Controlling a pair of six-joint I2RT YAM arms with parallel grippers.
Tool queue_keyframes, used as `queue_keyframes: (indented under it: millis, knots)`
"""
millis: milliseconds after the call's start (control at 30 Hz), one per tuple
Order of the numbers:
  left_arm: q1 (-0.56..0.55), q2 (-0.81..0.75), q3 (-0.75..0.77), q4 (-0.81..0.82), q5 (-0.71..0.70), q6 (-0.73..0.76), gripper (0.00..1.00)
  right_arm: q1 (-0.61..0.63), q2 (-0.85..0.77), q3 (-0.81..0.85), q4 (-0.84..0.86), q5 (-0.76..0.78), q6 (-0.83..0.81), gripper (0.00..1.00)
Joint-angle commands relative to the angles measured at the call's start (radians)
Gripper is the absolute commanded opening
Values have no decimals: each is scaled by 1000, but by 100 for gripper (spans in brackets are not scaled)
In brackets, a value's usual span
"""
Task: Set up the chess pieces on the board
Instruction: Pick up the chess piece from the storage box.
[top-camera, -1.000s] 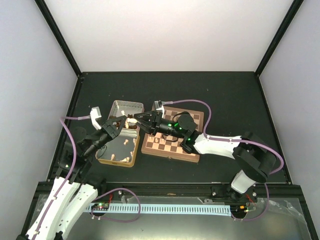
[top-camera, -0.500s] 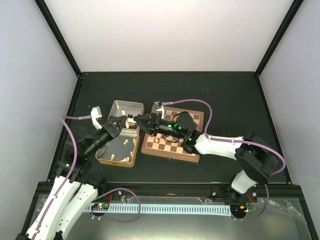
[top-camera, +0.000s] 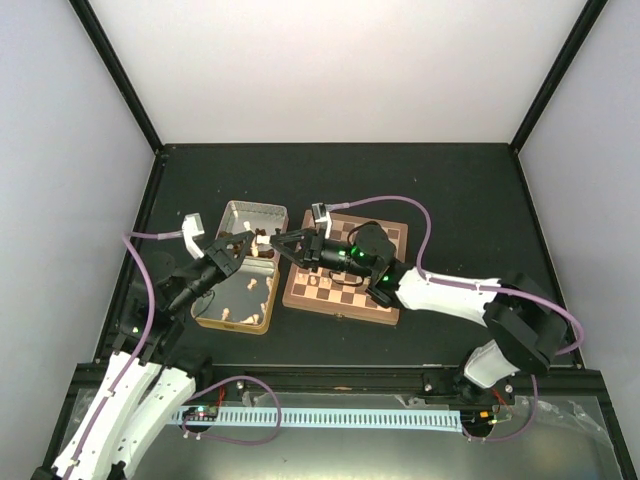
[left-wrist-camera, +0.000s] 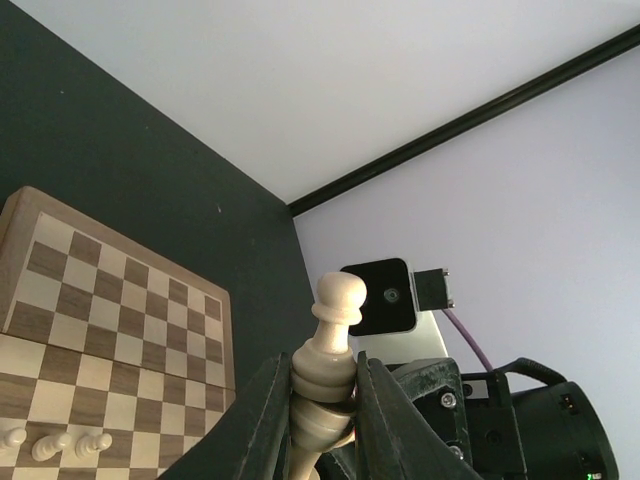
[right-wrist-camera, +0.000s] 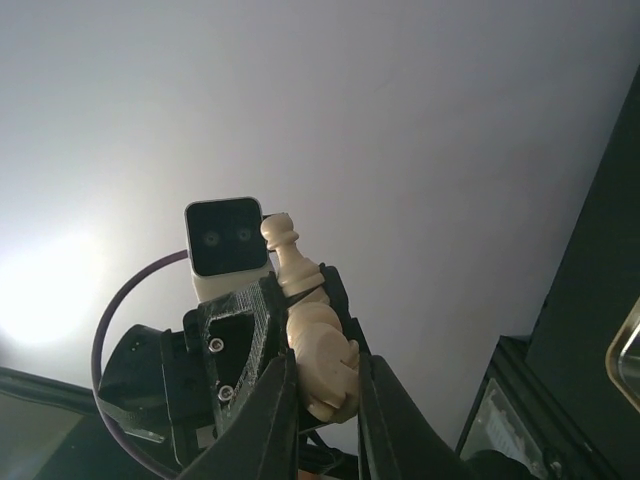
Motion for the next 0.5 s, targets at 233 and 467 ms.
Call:
queue_keyframes:
  millis: [233, 467]
  knots:
    - [6, 10, 17, -197, -186, 243, 4, -29, -235, 13, -742, 174, -432, 5]
    - [5, 57, -23, -256, -298, 452, 4, -33, -244, 192, -1518, 467, -757, 5]
